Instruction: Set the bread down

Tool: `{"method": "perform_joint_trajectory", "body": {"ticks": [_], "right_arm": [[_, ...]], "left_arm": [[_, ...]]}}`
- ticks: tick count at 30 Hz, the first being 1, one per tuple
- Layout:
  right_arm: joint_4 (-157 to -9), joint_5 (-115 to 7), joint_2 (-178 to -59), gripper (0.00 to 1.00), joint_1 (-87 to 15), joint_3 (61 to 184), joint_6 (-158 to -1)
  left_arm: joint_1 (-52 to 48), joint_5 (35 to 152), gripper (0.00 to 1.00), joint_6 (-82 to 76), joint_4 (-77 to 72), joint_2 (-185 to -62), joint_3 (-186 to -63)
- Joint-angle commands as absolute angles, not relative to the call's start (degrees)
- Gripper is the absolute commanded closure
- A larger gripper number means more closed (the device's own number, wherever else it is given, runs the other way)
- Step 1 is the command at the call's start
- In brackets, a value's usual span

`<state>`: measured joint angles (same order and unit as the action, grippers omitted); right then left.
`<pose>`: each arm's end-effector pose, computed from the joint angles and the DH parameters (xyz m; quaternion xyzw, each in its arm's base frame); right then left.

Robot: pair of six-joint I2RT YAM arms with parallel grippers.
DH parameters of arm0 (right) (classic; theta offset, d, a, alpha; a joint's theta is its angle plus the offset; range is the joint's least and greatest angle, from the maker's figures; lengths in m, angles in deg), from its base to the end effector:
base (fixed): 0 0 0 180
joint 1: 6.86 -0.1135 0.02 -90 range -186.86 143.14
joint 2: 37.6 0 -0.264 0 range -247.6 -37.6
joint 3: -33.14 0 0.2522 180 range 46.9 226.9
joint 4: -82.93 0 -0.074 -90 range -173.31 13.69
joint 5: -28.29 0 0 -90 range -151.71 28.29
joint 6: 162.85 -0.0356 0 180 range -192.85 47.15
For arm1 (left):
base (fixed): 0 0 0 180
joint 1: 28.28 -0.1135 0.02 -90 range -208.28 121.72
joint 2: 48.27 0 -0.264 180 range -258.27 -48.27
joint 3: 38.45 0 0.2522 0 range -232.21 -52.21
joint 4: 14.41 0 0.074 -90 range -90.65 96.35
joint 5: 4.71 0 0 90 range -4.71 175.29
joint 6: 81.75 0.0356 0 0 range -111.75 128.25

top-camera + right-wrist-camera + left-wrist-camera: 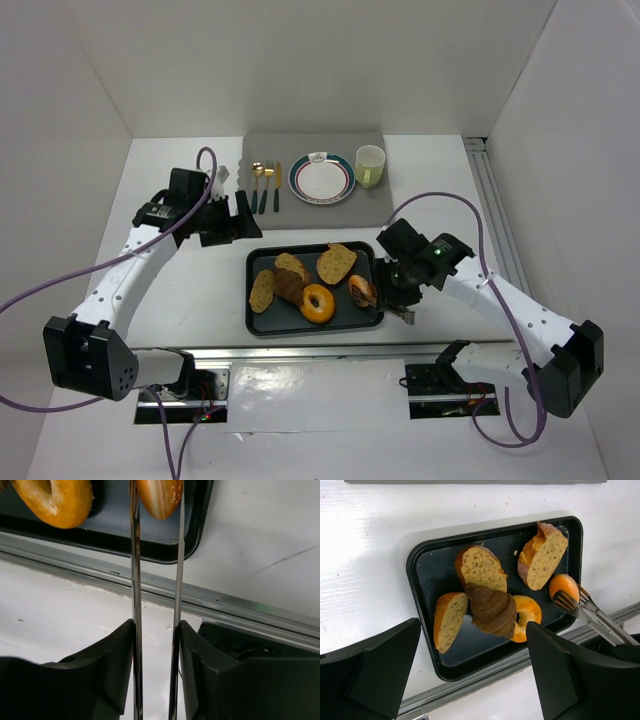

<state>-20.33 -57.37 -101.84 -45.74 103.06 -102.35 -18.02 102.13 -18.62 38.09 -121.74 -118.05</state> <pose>0.1476 0.1225 0.2727 -0.0868 0.9819 0.1233 0.1150 0.2641 -0.0583 0.3153 -0.0788 0.9166 -0.2459 0.3052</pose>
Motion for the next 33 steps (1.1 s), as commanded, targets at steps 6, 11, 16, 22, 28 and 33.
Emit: {"method": "perform_joint_trajectory", "body": {"ticks": [6,11,16,22,28,33], "right_arm": [[-23.53,-60.93,-100.88,0.67,-46.68,114.22,-103.87],[-31.52,-64.33,-106.58,0.67,-47.73,121.76,-103.01],[-44.87,-71.45,-120.71,0.68,-47.73,129.85,-99.93],[-50.44,-78.05,-142.39,0.68,-45.63,147.25,-93.68],[-55.44,-79.29,-156.15,0.64,-41.68,155.44,-93.6],[-56.07,-78.67,-160.37,0.5,-41.14,157.72,-94.12]], "left_arm": [[-19.4,103.92,0.0,-18.82,35.38,-121.21,-116.37],[-19.4,103.84,0.0,-20.05,34.33,-121.75,-113.91],[-21.34,104.89,0.0,-20.57,35.55,-121.75,-113.91],[-22.48,105.42,0.0,-20.58,36.17,-119.73,-113.29],[-23.1,107.27,0.0,-20.05,36.17,-119.02,-111.53],[-23.1,107.0,0.0,-18.91,36.7,-119.64,-112.15]]}}
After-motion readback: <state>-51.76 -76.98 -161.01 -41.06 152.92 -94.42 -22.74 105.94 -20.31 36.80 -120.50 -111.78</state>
